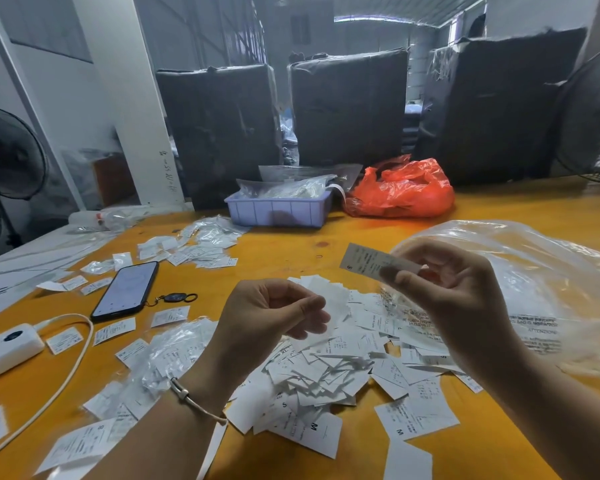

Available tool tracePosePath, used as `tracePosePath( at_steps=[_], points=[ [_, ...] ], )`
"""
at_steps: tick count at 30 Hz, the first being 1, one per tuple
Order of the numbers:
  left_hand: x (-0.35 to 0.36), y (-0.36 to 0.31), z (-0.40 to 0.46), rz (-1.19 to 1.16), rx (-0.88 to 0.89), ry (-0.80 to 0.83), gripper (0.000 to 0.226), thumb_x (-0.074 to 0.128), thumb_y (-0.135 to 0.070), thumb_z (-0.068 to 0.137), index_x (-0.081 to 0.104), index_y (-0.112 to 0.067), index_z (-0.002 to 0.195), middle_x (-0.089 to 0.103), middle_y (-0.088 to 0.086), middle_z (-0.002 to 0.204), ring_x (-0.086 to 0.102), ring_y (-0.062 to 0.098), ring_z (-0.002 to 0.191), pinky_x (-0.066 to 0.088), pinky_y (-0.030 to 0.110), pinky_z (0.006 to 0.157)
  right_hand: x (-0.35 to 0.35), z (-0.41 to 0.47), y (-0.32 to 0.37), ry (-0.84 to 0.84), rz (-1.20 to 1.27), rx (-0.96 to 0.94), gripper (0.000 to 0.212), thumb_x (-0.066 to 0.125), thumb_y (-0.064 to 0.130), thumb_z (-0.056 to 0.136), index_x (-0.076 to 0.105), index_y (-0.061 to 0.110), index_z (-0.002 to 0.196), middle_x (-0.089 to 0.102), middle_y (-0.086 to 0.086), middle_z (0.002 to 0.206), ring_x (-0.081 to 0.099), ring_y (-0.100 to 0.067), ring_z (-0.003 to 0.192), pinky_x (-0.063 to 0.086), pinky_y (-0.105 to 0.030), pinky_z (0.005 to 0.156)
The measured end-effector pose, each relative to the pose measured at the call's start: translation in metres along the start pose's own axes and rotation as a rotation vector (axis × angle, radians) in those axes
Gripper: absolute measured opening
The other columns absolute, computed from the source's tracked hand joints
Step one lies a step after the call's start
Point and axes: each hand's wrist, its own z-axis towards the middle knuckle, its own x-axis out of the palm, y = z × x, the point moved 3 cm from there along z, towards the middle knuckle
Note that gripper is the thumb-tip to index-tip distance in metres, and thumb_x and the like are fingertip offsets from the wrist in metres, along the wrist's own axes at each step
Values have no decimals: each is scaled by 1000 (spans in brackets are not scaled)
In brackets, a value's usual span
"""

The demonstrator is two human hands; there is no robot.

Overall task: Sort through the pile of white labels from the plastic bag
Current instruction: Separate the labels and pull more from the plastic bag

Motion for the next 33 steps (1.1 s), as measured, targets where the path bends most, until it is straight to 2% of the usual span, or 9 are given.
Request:
tracePosePath(
  at_steps=[2,5,8,11,15,19,26,33],
  points=[
    [1,0,0,15,20,-8,27,74,-27,74,76,-3,87,77,10,80,75,24,75,58,25,61,-1,0,1,-14,31,14,14,68,-3,81,64,9,75,71,-5,82,67,-20,75,51,-34,58],
    [3,0,0,22,30,-5,26,75,-27,74,77,-4,87,78,8,82,75,21,79,57,23,64,2,-2,4,-11,4,0,12,69,-2,82,58,0,78,72,-9,76,71,-19,66,52,-26,51],
    [4,0,-1,13,35,-2,25,76,-25,72,76,-4,85,77,9,80,74,21,77,55,21,63,6,-6,7,-41,-33,-44,8,70,0,81,63,1,79,72,-7,72,70,-16,61,50,-19,50],
    [5,-1,-2,10,56,-11,24,78,-25,69,77,-5,81,76,11,78,73,22,76,54,20,63,9,-11,10,-54,-49,-49,8,71,3,80,66,7,86,74,-1,78,70,-13,60,50,-15,52],
    [3,-2,-2,14,70,-18,24,79,-26,68,78,-6,81,77,10,77,73,19,73,54,19,62,12,-14,15,-90,-169,-121,26,74,8,78,62,18,98,73,4,87,69,-5,59,54,-15,55],
    [3,-2,-2,28,67,-16,23,79,-25,70,78,-6,83,77,9,77,73,17,73,53,19,61,14,-16,18,-73,-271,-197,28,76,9,78,62,18,100,72,4,87,68,0,58,53,-14,53],
    [3,-2,-1,25,52,-8,22,79,-26,70,79,-8,82,77,9,78,73,18,73,54,19,62,14,-15,14,-52,-343,-243,17,75,9,79,66,9,94,74,-1,88,67,0,57,52,-15,49],
    [2,-2,-2,0,28,21,21,78,-27,73,79,-8,83,77,8,80,74,17,74,54,19,62,17,-16,14,32,-311,-297,4,70,14,85,69,11,83,69,7,65,67,-3,58,51,-19,50]
  ],
)
